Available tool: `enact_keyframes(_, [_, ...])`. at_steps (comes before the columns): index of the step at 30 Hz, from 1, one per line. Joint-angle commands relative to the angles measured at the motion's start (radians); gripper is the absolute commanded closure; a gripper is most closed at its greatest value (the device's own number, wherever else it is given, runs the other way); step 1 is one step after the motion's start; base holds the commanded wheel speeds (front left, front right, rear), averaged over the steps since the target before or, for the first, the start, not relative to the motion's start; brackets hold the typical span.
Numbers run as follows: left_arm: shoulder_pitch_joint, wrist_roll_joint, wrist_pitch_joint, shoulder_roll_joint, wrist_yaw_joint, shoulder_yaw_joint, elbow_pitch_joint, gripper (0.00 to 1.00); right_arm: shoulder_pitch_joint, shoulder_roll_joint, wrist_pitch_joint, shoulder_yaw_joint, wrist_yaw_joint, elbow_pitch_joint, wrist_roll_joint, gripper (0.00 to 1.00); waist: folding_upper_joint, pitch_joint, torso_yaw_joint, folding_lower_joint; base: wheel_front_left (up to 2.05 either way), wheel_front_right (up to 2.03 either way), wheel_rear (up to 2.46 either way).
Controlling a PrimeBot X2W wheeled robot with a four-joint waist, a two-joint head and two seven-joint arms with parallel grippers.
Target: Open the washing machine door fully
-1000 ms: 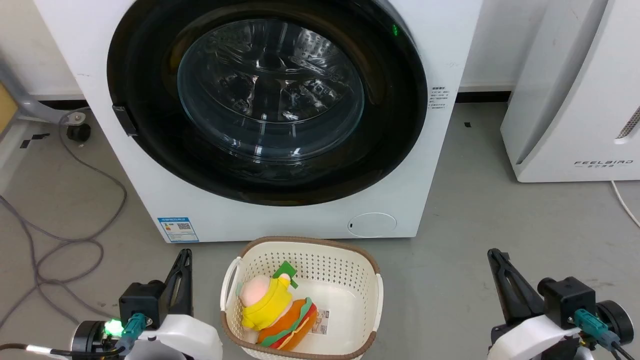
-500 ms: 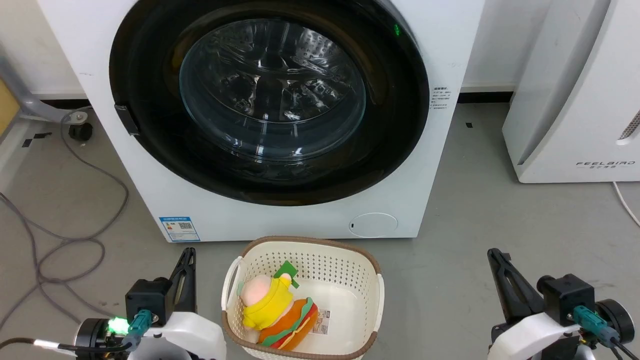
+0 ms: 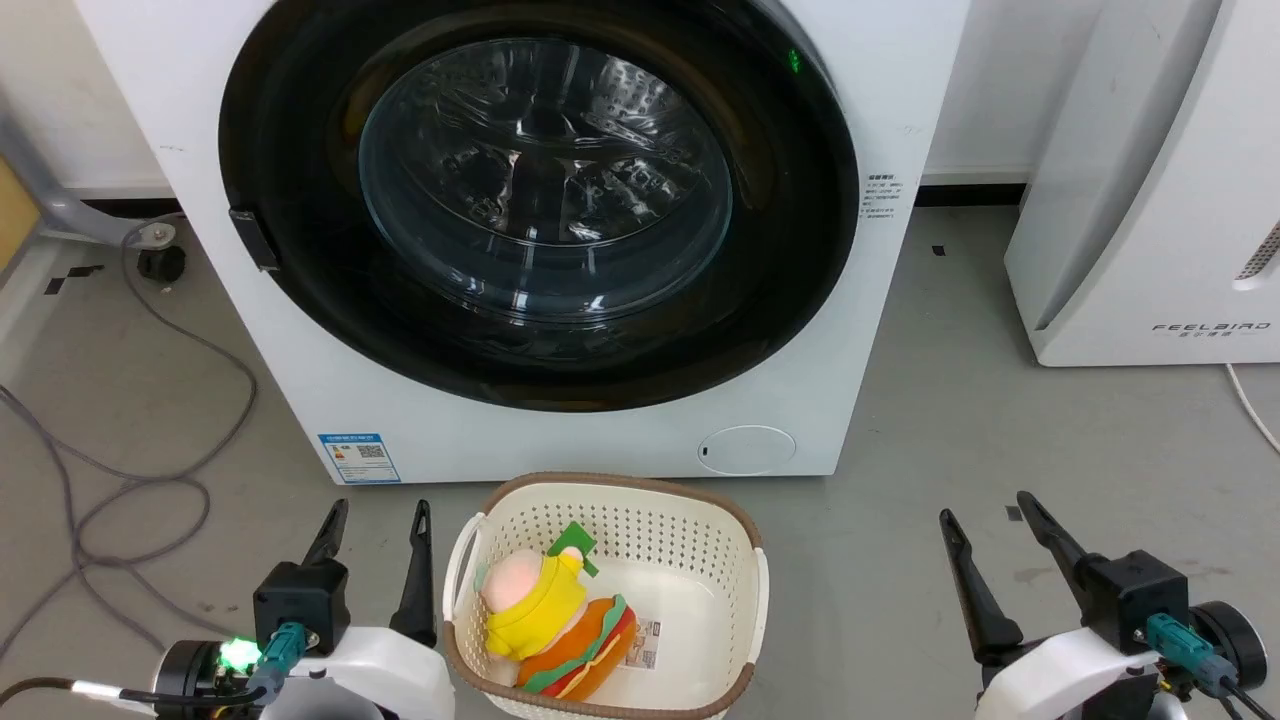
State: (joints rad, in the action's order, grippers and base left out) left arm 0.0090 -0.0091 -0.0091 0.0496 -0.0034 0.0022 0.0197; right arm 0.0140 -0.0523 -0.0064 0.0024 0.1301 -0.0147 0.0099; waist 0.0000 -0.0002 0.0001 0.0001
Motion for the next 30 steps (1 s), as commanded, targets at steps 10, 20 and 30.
enact_keyframes(10, [-0.009, -0.022, -0.027, 0.001, -0.014, -0.005, 0.032, 0.0, 0.008, 0.0, -0.03, -0.006, 0.0, -0.024, 0.025, 1.0, 0.0, -0.001, 0.001, 0.0, 0.0, 0.0, 0.0])
enact_keyframes(20, [-0.014, -0.038, -0.052, 0.001, -0.024, -0.005, 0.054, 0.0, 0.011, 0.0, -0.056, -0.007, 0.0, -0.05, 0.1, 1.0, 0.0, -0.002, 0.001, 0.0, 0.0, 0.0, 0.0])
enact_keyframes(30, [-0.02, -0.057, -0.073, 0.0, -0.033, -0.005, 0.066, 0.0, 0.001, 0.001, -0.076, 0.014, 0.0, -0.085, 0.316, 1.0, 0.0, 0.0, 0.001, 0.0, 0.0, 0.0, 0.0])
